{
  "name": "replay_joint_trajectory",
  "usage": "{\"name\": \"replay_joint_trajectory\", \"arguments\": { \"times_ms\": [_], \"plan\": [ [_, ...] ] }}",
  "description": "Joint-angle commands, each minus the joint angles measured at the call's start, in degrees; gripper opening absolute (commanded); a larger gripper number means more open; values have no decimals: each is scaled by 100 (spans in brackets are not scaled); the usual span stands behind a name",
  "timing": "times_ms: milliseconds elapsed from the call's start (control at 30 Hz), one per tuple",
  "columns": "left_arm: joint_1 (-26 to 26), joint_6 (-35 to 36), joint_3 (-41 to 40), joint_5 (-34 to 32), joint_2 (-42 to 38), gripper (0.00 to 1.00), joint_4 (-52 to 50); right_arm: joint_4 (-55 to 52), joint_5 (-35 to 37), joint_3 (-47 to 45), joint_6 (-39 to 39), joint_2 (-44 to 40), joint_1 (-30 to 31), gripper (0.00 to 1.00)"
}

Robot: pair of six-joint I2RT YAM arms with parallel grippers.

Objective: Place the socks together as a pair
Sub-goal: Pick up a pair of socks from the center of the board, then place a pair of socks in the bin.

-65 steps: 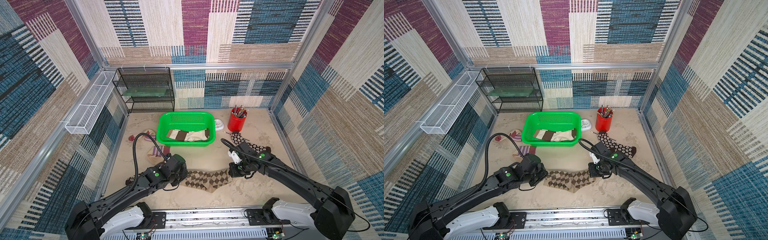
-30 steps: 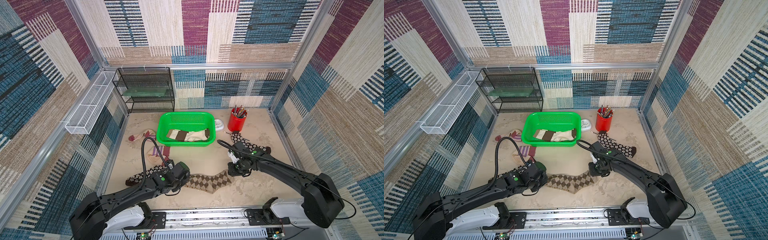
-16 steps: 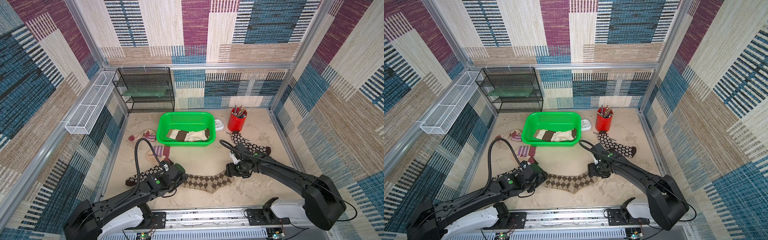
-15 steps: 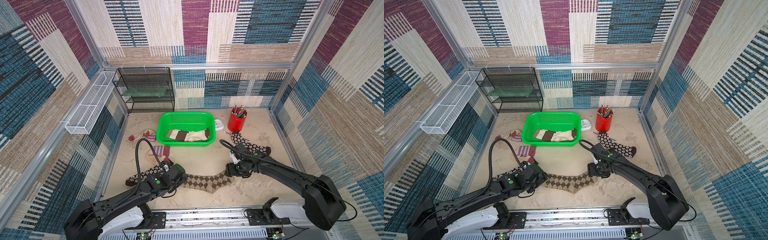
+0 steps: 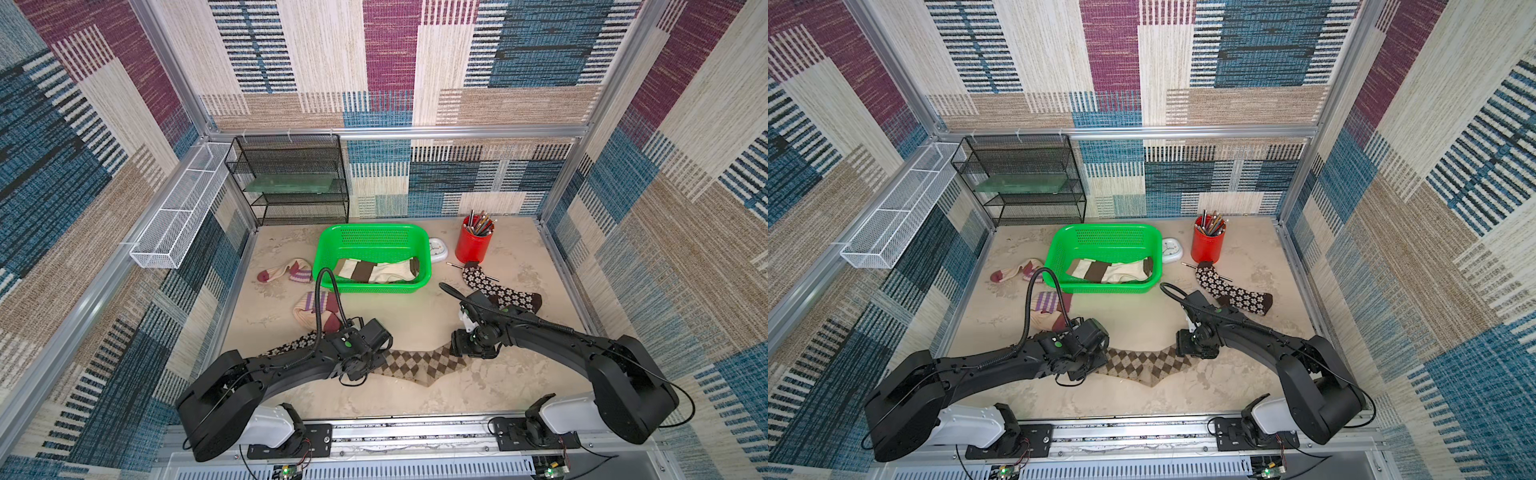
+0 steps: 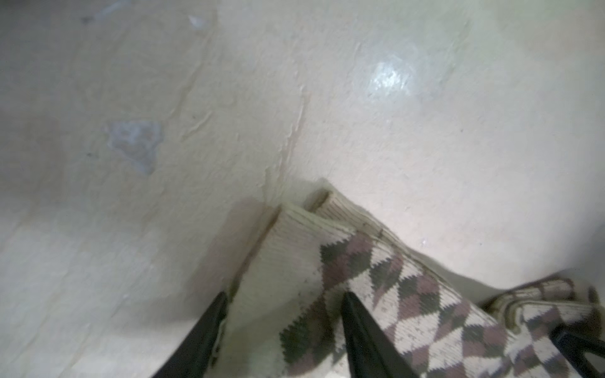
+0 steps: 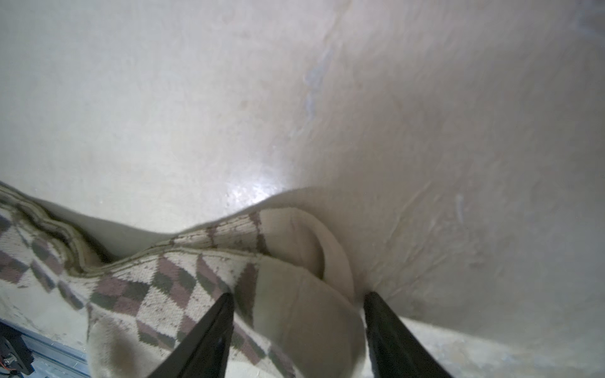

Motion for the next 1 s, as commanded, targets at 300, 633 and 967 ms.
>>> {"name": "replay_joint_trajectory", "arguments": {
  "times_ms": [300, 633, 967],
  "plan": [
    [18, 629, 438, 272, 22, 6, -317, 282, -444, 13, 62, -375, -12, 14],
    [718, 1519, 1592, 404, -1132, 3, -1267, -499, -1148, 1567, 62, -1134, 1, 7],
    [2643, 3068, 3867, 1029, -744, 2, -2145, -104, -1688, 3816, -155, 311, -92, 7]
  ]
}}
